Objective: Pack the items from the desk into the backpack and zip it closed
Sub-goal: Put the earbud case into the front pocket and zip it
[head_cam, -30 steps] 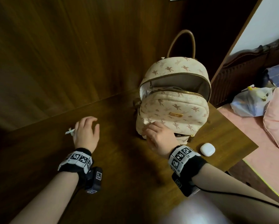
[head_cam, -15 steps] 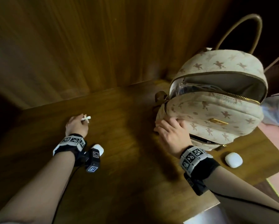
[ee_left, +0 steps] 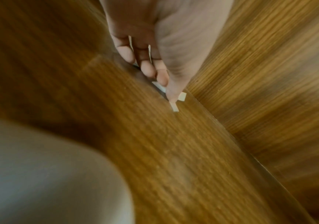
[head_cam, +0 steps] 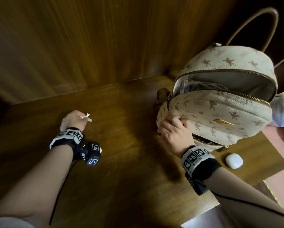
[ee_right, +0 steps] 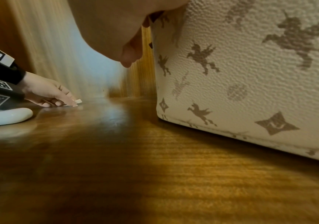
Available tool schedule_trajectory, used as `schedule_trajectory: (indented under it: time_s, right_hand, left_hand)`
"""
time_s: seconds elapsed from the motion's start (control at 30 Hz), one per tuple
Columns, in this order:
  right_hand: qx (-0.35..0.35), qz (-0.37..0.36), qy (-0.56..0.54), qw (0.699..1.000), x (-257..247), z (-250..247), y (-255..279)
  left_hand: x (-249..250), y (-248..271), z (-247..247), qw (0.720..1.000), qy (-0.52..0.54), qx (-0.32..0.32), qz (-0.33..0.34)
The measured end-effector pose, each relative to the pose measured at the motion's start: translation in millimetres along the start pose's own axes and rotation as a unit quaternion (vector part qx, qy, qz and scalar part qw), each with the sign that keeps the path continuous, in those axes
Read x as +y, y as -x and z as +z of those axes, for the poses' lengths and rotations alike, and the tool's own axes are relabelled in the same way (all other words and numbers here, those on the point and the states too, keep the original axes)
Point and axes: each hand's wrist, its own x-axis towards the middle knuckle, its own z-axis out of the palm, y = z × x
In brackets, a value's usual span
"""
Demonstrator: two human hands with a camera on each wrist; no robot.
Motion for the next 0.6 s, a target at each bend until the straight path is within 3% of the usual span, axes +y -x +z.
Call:
schedule_trajectory:
  time_s: [0.1, 0.23, 0.37, 0.6]
  right_hand:
    - [-0.008, -0.002, 0.004, 1.000, 0.1, -1.7, -0.3]
    - [-0.023, 0.004, -0.005, 1.000, -1.2, -4.0, -0.2]
    - [-0.032, 0.001, -0.030, 0.999, -0.9, -9.8, -0.1]
    - [-0.035, -0.002, -0.104, 0.994, 5.6, -32.3, 18.1]
  left_hand:
    - [-2.1, 0.8, -2.1, 0.998, 0.048, 0.010, 0.028]
    - [12.9, 15.8, -8.6, 0.984, 0.133, 0.036, 0.112]
    - [40.2, 42.1, -12.3, 0.956, 0.190, -0.002, 0.225]
    - [95.1, 102.6, -16.0, 0.896, 0.187, -0.039, 0.402]
